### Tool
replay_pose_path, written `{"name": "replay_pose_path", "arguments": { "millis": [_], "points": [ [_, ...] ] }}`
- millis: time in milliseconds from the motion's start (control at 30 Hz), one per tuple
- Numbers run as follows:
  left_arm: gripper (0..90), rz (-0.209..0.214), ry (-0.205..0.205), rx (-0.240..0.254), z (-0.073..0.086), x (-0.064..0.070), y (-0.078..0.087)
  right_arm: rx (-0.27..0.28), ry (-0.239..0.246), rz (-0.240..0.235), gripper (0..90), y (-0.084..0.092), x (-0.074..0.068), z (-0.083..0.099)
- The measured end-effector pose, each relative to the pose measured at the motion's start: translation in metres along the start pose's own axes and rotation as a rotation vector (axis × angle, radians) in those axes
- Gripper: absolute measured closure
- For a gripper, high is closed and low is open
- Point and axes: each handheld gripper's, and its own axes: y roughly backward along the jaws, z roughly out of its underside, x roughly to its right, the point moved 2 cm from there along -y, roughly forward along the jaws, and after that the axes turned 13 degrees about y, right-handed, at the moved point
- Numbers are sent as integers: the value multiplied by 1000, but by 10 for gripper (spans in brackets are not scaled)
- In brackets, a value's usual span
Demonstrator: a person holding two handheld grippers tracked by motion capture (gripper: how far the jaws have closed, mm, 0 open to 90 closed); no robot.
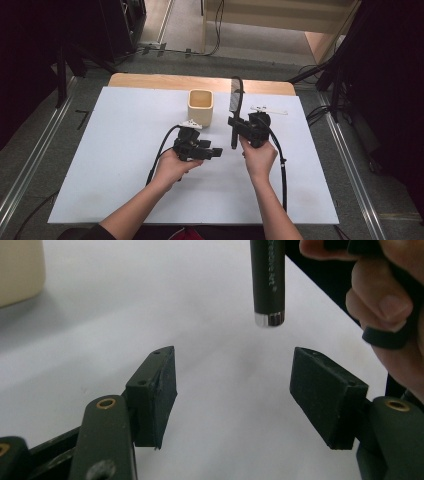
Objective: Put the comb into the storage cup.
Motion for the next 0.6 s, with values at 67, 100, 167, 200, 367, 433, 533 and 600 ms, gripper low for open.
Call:
{"name": "replay_pose_path", "arguments": {
  "millis": [67,100,167,200,367,433,533,600],
  "points": [
    [365,-6,-15,-22,1,-1,1,-8,18,-3,700,0,-1,0],
    [365,-13,-25,-39,2,-1,2,-8,18,-8,699,0,-1,0],
    [366,-13,-50,-69,4,-1,2,-7,17,-11,700,1,-1,-1],
    [366,-15,-59,-81,5,0,2,-6,17,-13,699,1,-1,-1],
    [366,-4,-89,-111,7,-1,7,1,8,-30,699,2,-1,-1],
    [366,4,-100,-125,8,-3,10,7,-6,-53,700,3,0,-2],
    [366,0,-130,-146,10,-6,14,25,2,-58,700,4,0,-3],
    [366,-11,-142,-154,12,-9,16,26,-7,-61,700,4,1,-3]
  ]
}}
